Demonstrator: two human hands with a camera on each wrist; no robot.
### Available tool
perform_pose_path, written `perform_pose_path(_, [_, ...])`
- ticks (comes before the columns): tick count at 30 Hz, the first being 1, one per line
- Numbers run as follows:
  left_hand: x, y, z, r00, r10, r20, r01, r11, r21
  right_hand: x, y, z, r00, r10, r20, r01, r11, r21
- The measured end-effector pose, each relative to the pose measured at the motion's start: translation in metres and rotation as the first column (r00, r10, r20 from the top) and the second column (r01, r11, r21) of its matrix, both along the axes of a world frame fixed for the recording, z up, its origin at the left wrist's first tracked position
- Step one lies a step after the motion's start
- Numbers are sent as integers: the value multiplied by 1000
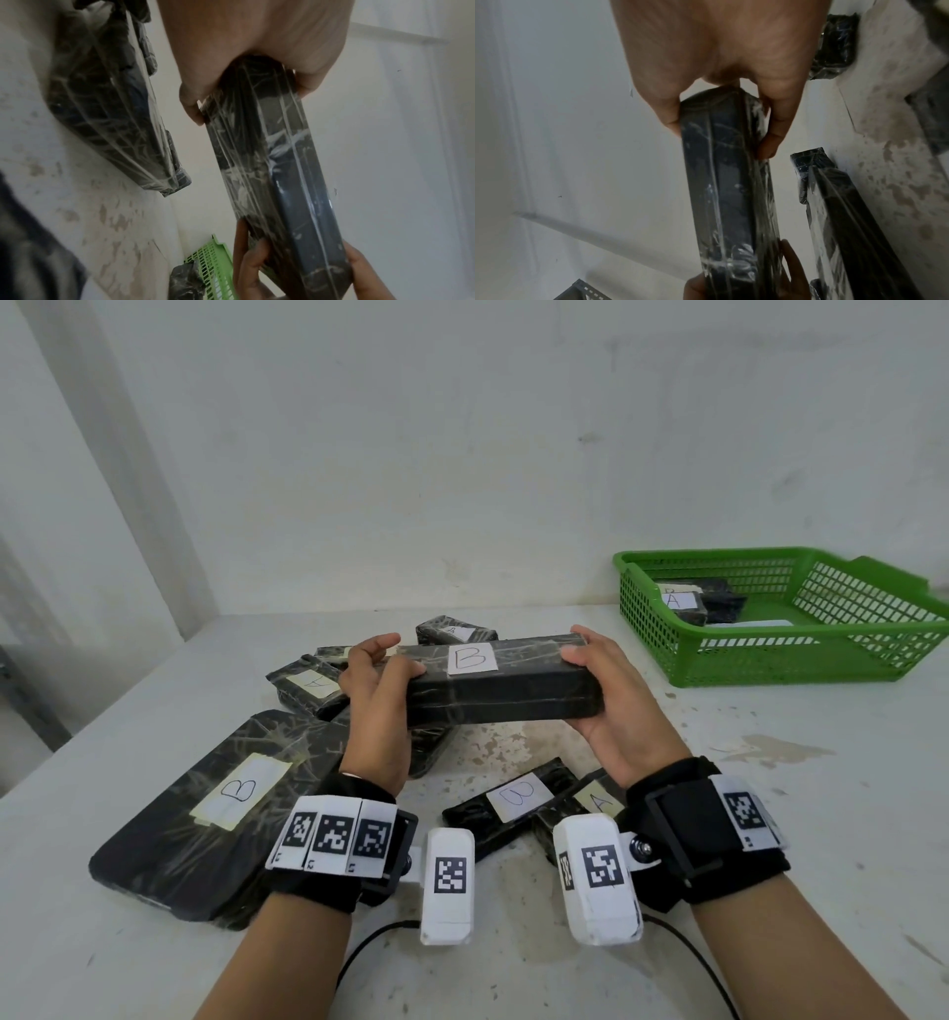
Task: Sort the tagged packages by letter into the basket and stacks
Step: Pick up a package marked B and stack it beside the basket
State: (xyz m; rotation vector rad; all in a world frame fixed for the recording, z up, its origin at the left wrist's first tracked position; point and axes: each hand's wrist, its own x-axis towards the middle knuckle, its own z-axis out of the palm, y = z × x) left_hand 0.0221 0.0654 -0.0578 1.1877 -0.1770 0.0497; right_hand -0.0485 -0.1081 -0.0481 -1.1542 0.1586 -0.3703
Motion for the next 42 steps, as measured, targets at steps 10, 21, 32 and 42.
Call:
perform_pose_path(10, [12,0,-5,992,73,-105,-82,993,-81,-7,-5,1,985,170,-37,-173,977,-125])
perform_pose_path(21, [8,-1,-7,993,-48,-107,41,997,-71,-11,0,7,957,230,175,-260,950,174])
perform_pose_path(32, [-9,-6,3,927,-360,108,370,924,-96,-7,8,4,946,178,271,-203,977,67])
perform_pose_path(42, [-13,-8,2,930,-300,215,307,952,-3,-9,16,3,938,270,218,-258,962,-84])
